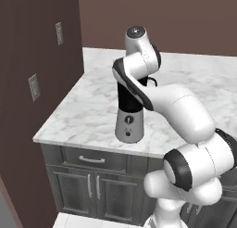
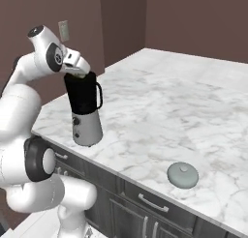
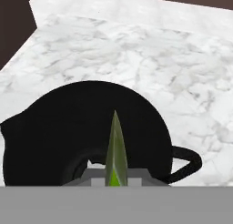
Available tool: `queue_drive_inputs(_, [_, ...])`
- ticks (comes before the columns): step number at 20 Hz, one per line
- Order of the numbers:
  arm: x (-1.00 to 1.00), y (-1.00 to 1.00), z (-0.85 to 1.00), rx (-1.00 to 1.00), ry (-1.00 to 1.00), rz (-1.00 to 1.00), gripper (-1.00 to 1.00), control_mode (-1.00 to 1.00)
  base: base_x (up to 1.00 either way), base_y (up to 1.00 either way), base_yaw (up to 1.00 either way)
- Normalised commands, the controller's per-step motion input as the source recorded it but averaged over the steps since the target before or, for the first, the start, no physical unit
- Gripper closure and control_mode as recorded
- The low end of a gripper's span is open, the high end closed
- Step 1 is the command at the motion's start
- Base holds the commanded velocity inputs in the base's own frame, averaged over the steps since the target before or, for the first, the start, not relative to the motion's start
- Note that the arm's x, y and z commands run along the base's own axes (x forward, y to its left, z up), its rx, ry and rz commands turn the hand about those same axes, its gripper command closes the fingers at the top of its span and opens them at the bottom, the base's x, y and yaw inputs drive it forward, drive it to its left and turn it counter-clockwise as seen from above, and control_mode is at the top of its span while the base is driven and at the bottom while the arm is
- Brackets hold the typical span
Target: Grab the onion and lemon wedge from the fridge, place them in the blender, close the lid, and turn on the blender to create a marinade.
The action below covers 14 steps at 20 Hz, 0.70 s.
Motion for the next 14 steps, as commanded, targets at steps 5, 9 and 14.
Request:
queue_drive_inputs(5, [0.64, 0.0, -0.39, 0.05, 0.0, 0.03, 1.0, -1.0, 0.0, 0.0, 0.0])
queue_drive_inputs(9, [0.62, 0.0, -0.26, 0.05, 0.0, 0.04, 1.0, -1.0, 0.0, 0.0, 0.0])
queue_drive_inputs(14, [0.58, 0.0, -0.14, 0.05, 0.0, 0.05, 1.0, -1.0, 0.0, 0.0, 0.0])
